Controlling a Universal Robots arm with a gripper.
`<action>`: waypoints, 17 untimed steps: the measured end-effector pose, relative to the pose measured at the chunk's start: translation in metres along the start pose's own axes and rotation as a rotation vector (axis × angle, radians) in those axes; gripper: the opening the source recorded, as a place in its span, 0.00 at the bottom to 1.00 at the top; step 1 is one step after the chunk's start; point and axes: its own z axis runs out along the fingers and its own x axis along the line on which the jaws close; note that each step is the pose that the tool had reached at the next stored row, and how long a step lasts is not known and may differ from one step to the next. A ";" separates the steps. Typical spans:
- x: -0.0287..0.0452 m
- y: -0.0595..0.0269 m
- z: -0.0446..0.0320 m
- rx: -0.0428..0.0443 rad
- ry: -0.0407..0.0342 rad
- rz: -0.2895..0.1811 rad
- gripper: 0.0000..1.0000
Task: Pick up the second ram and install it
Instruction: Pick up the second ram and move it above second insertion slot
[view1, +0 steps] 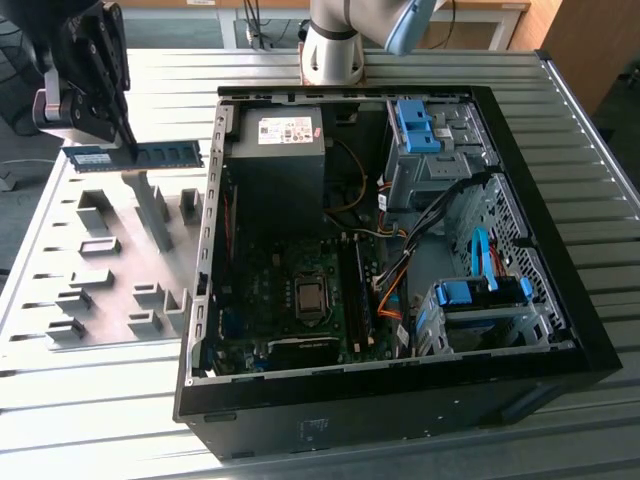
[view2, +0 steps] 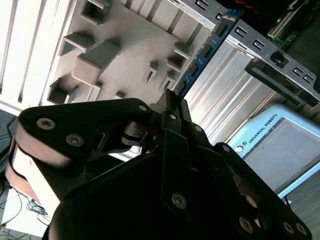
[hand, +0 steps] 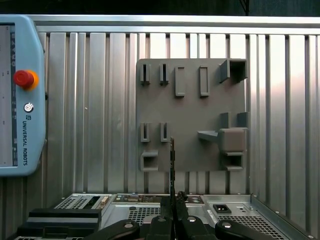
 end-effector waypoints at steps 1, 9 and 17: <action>0.0000 -0.0006 0.0000 -0.0001 0.0000 0.000 0.14; 0.0000 -0.0053 -0.0001 0.0000 0.0000 0.000 0.14; -0.0001 -0.0098 -0.0001 0.0000 0.0000 0.000 0.14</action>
